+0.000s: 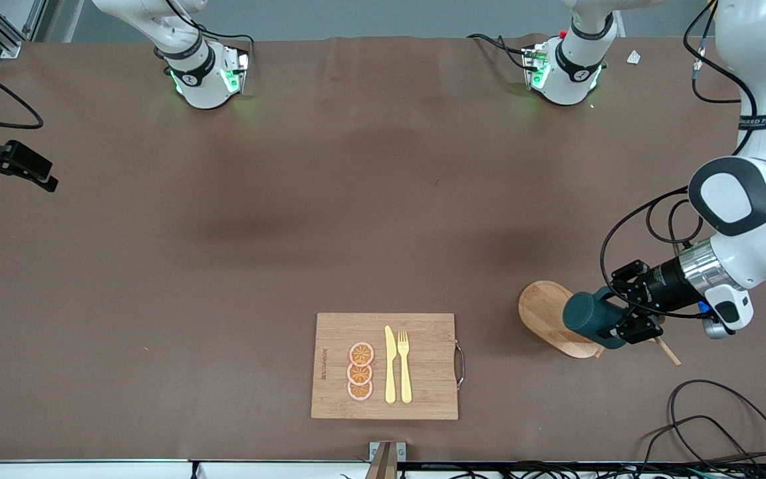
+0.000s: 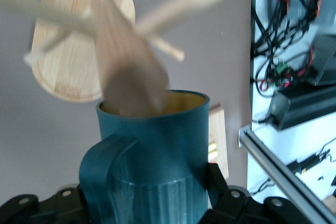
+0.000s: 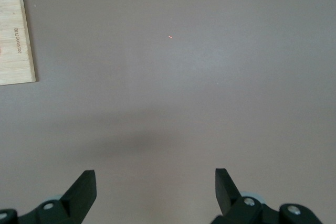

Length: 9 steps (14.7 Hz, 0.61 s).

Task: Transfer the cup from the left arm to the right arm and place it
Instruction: 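Lift the teal mug off the stand's peg with the left gripper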

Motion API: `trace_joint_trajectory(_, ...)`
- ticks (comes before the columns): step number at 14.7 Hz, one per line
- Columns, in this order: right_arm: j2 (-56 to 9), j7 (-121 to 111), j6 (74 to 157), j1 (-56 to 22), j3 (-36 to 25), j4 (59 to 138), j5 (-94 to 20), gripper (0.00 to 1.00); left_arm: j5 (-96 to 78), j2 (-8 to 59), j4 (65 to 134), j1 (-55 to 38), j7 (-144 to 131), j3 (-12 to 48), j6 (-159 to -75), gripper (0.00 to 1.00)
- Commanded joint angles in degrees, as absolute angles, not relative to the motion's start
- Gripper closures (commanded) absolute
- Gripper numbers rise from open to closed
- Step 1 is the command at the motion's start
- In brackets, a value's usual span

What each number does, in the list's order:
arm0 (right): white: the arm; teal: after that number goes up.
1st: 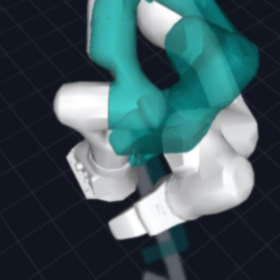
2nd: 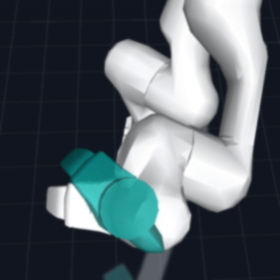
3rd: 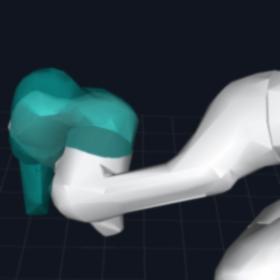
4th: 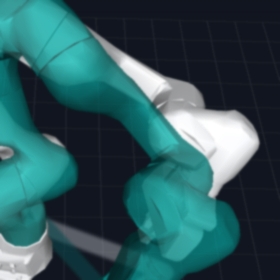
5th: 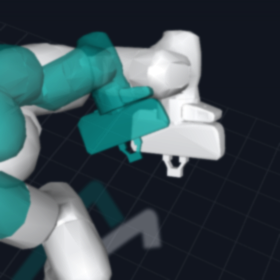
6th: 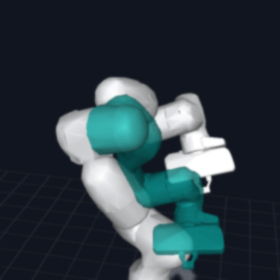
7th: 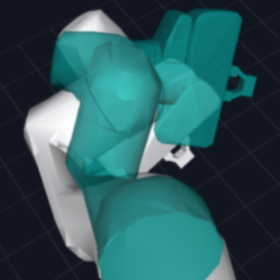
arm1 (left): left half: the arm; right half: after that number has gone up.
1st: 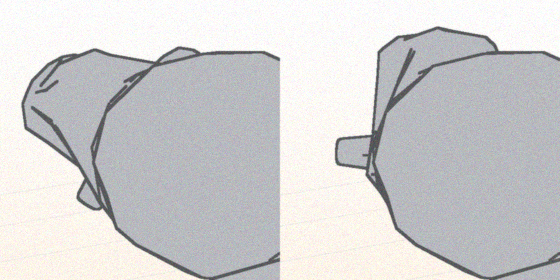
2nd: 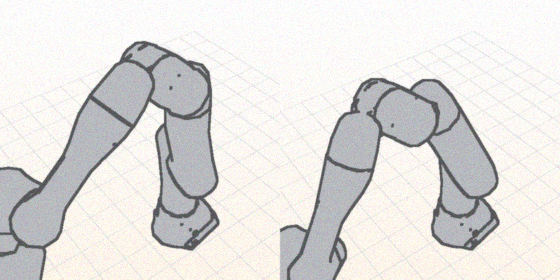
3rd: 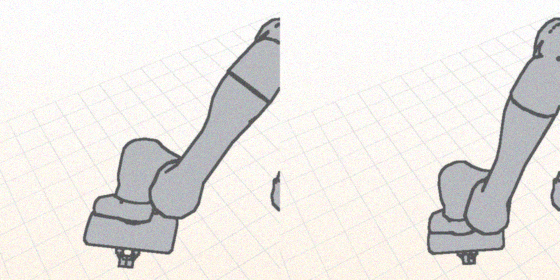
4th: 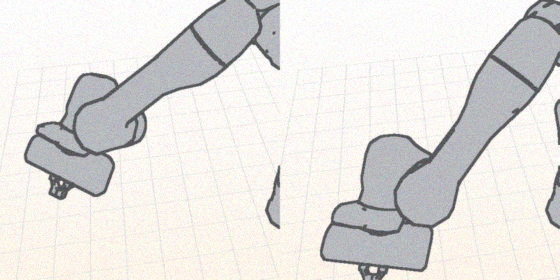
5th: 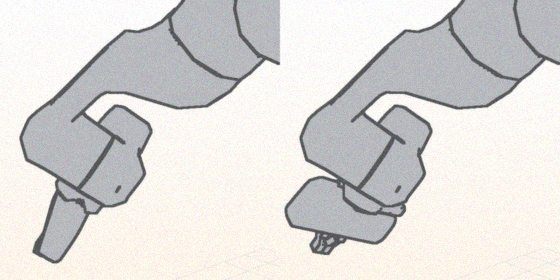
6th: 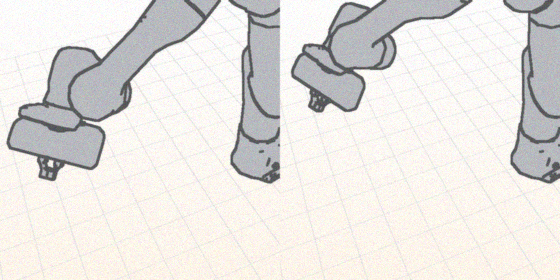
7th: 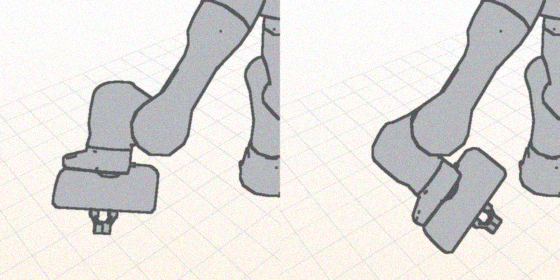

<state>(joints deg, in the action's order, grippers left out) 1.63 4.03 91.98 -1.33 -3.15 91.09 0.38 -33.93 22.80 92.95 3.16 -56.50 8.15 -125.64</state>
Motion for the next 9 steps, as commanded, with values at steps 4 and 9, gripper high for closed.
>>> trace_joint_trajectory(4, 2.29, 3.87, 92.29, -1.23, -3.25, 91.85, 0.53, 0.00, -21.04, 18.89, 91.76, -6.74, -68.70, 9.23, -122.43, 0.57)
trace_joint_trajectory(9, 2.29, 3.87, 92.29, -1.23, -3.25, 91.93, 0.53, 0.00, -5.13, 24.68, 88.87, -18.43, -77.15, 9.14, -122.69, 0.57)
